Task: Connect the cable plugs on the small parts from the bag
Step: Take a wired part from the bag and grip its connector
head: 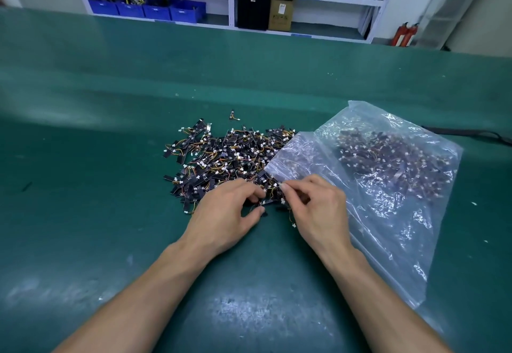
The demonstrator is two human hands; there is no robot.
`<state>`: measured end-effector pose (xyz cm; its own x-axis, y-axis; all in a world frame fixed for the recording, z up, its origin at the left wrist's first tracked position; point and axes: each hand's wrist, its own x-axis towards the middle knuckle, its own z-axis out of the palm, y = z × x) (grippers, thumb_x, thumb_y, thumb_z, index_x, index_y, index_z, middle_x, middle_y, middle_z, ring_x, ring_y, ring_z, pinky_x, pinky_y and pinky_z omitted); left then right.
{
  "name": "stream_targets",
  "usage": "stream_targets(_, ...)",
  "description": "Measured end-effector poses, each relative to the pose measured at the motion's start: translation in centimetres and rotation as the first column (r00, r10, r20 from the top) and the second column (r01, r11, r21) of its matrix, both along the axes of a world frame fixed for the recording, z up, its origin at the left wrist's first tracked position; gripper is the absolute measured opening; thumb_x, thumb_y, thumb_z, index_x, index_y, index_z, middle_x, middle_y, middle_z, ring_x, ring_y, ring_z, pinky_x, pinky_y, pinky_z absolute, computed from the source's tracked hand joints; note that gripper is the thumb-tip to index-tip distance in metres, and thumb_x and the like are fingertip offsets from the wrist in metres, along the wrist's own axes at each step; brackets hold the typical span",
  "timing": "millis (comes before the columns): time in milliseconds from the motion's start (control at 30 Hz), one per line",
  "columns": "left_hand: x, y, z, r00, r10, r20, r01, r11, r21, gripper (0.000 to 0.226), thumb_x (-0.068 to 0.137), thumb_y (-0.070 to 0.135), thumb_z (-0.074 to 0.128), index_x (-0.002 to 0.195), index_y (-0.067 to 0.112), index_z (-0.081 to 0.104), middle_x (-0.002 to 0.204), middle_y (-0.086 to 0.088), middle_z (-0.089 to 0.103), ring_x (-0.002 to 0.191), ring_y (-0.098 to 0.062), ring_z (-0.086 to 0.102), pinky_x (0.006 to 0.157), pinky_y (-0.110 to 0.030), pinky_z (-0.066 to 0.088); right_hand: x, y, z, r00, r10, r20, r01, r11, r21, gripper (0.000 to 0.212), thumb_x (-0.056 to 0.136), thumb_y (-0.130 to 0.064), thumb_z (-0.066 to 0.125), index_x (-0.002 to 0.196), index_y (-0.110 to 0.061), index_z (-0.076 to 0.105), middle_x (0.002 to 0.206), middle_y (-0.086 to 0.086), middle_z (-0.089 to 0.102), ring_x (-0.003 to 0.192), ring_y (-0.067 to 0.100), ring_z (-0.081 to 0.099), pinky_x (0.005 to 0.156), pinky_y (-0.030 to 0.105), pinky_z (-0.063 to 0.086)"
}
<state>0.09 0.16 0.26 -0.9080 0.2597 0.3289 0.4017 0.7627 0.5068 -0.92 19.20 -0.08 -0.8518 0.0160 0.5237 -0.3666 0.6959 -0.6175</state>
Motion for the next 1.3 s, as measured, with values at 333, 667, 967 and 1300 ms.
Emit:
stream_targets(333, 0.0, 0.8, 0.0, 0.994, 0.077, -0.073, -0.066, 0.988, 0.142, 0.03, 0.084, 0.044, 0.076, 0.11, 0.032, 0.068, 0.082, 0.017, 0.056, 0.072, 0.003, 0.05, 0.066, -0.007, 0.036, 0.5, -0.6, 0.5, 0.992, 0.074, 0.099, -0.046, 0.966, -0.255, 0.006, 0.09, -0.022, 0.076, 0.086, -0.025, 0.08, 0.059, -0.024, 0.064, 0.048, 0.004, 0.064, 0.055, 0.01, 0.045)
stream_targets(667, -0.2, 0.5, 0.3, 0.982, 0.161, -0.096, -0.142, 0.973, 0.181, 0.009, 0.084, 0.019, 0.072, 0.082, 0.026, 0.067, 0.076, 0.013, 0.059, 0.068, -0.007, 0.055, 0.064, -0.024, 0.047, 0.8, -1.0, 0.9, 0.994, 0.049, 0.093, -0.014, 0.941, -0.339, 0.018, 0.091, -0.03, 0.074, 0.076, -0.041, 0.071, 0.055, -0.015, 0.066, 0.047, 0.006, 0.064, 0.053, 0.014, 0.049)
stream_targets(967, -0.1, 0.4, 0.6, 0.986, 0.143, -0.082, -0.117, 0.958, 0.263, 0.014, 0.084, 0.019, 0.073, 0.097, 0.025, 0.072, 0.08, 0.015, 0.059, 0.071, 0.002, 0.053, 0.068, -0.015, 0.04, 1.2, -1.2, 1.5, 0.977, 0.106, 0.187, 0.021, 0.819, -0.574, 0.022, 0.093, -0.024, 0.073, 0.072, -0.025, 0.076, 0.057, -0.002, 0.068, 0.042, 0.006, 0.058, 0.041, 0.014, 0.041)
stream_targets(1300, 0.9, 0.8, 1.6, 0.988, 0.04, -0.148, 0.023, 0.914, 0.405, 0.004, 0.087, 0.019, 0.07, 0.083, 0.02, 0.072, 0.076, 0.014, 0.062, 0.065, -0.004, 0.049, 0.062, -0.018, 0.037, 2.2, -1.1, 1.7, 0.938, 0.283, 0.199, -0.068, 0.715, -0.696, 0.02, 0.092, -0.016, 0.072, 0.075, -0.026, 0.076, 0.064, 0.002, 0.069, 0.044, 0.013, 0.058, 0.041, 0.017, 0.039)
